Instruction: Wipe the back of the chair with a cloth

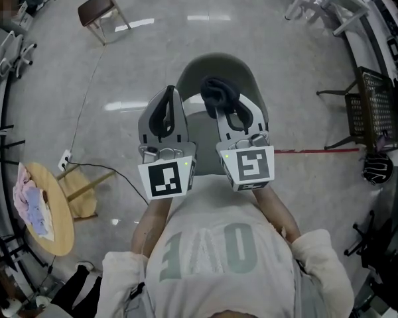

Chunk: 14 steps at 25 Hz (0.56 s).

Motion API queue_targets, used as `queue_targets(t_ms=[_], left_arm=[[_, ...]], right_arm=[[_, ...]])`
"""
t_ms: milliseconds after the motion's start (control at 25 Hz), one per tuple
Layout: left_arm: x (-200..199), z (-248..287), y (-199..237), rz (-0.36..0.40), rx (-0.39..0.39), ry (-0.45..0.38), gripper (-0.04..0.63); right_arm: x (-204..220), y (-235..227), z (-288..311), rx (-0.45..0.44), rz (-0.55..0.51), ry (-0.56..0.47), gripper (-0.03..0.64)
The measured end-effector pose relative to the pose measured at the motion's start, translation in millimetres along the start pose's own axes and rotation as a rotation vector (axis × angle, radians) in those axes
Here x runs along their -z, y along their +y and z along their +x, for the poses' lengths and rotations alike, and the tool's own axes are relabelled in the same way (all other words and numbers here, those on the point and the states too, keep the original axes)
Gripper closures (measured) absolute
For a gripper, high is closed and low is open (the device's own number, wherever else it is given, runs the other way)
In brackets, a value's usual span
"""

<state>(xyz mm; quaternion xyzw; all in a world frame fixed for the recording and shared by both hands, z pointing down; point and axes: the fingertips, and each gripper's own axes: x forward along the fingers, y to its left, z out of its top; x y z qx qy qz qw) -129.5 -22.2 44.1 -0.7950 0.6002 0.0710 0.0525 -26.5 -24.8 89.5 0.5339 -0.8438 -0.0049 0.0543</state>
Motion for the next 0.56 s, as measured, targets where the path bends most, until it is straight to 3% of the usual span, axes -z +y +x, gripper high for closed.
queue_targets(t_ms=[560], left_arm=[[16, -1, -10, -0.043, 0.059, 0.039, 0.58]], right_arm=[[12, 7, -3, 0.006, -0.011, 0.08, 0.557]])
